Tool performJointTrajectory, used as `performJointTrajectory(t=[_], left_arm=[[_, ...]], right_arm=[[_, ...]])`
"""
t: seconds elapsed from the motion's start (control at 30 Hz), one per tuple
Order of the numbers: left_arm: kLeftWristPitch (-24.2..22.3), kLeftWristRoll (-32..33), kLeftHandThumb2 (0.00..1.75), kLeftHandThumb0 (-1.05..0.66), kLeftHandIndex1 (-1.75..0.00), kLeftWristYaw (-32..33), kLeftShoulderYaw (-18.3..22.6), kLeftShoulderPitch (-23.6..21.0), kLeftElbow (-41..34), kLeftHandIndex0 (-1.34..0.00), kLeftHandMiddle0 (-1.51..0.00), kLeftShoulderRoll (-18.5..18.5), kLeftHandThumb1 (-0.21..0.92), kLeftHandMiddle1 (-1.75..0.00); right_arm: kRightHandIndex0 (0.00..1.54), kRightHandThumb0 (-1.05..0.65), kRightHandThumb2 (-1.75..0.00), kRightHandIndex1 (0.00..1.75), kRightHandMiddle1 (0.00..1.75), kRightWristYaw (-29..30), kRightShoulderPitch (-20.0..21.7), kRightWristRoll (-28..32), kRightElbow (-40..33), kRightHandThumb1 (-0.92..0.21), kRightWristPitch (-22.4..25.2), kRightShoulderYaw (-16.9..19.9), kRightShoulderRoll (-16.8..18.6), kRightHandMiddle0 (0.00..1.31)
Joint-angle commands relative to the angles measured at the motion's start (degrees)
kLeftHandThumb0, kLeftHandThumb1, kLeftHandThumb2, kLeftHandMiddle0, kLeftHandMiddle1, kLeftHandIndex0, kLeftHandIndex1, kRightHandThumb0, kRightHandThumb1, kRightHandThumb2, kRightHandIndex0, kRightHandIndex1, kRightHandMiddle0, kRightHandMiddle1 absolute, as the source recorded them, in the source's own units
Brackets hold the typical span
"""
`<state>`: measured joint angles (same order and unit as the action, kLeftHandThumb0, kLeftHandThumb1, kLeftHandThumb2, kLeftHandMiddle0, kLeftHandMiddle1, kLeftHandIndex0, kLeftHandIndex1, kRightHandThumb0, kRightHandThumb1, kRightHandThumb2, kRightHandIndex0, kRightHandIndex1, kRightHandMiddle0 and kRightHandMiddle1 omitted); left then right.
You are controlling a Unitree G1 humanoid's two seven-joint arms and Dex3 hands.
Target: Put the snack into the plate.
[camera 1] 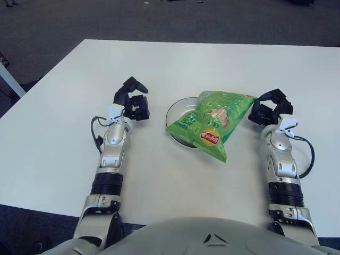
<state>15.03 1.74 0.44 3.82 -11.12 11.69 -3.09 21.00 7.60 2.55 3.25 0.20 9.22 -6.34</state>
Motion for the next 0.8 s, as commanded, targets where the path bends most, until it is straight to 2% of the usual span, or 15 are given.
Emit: performJointTrajectory(t=[0.0,0.3,0.77], left_arm=[[0.48,0.10,1.32,-0.48,-1.75,0.60,-0.80,7.28,5.60,-0.61,-1.34,3.06,0.32,-1.75],[0.48,-0.01,1.32,-0.48,-1.75,1.51,-0.92,7.13,5.84,-0.62,-1.34,3.58,0.31,-1.75],[0.19,-0.22,1.33,-0.49,-1.75,2.34,-1.36,7.14,5.64,-0.62,-1.34,3.76,0.31,-1.75]], right_arm=[[1.30,-0.51,-1.41,1.75,1.75,0.59,-6.65,-1.32,4.78,-0.25,-3.14,-0.80,4.57,0.67],[1.33,-0.52,-1.44,1.75,1.75,1.24,-5.43,-2.95,9.76,-0.22,-9.02,-0.45,4.41,0.70],[1.34,-0.53,-1.45,1.75,1.75,0.86,-4.48,-2.53,12.03,-0.21,-11.24,0.38,4.51,0.71]])
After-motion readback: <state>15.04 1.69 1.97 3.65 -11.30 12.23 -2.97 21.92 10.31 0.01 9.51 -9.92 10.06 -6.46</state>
